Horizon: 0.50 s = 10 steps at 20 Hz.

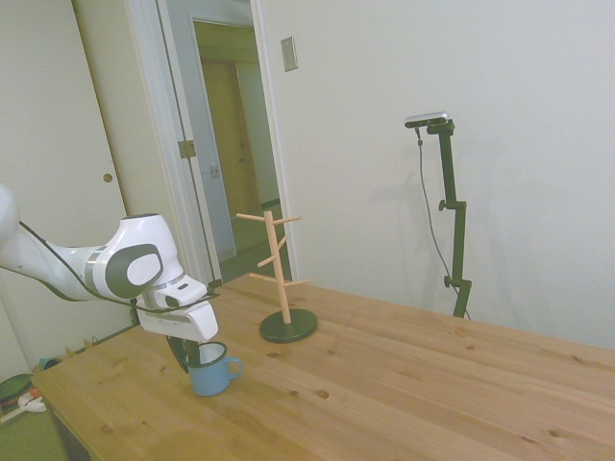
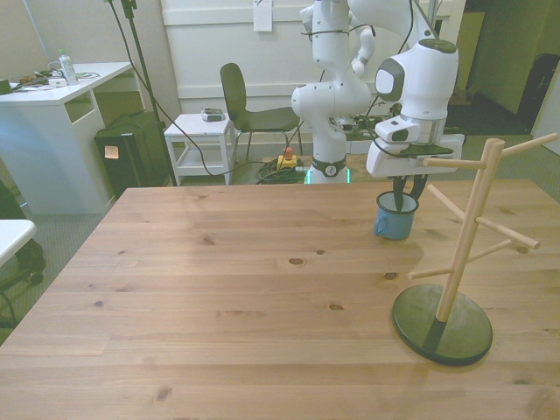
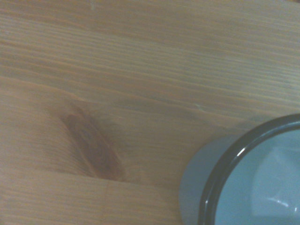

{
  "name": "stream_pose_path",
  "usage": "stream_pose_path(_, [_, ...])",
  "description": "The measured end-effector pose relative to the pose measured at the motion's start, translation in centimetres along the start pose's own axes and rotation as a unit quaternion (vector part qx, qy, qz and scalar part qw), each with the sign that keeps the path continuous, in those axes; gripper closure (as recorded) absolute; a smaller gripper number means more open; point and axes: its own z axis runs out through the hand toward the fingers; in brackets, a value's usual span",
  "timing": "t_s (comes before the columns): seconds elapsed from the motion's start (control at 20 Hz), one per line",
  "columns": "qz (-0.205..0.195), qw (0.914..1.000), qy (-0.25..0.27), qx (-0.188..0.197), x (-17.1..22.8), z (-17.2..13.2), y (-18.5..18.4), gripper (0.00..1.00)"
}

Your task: Hang the mug

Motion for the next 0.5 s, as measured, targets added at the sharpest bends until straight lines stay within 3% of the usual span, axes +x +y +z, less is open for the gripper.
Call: stream_pose_path(0.5, [0.004,1.0000,0.000,-0.001,0.69,-0.03,0.55,1.00])
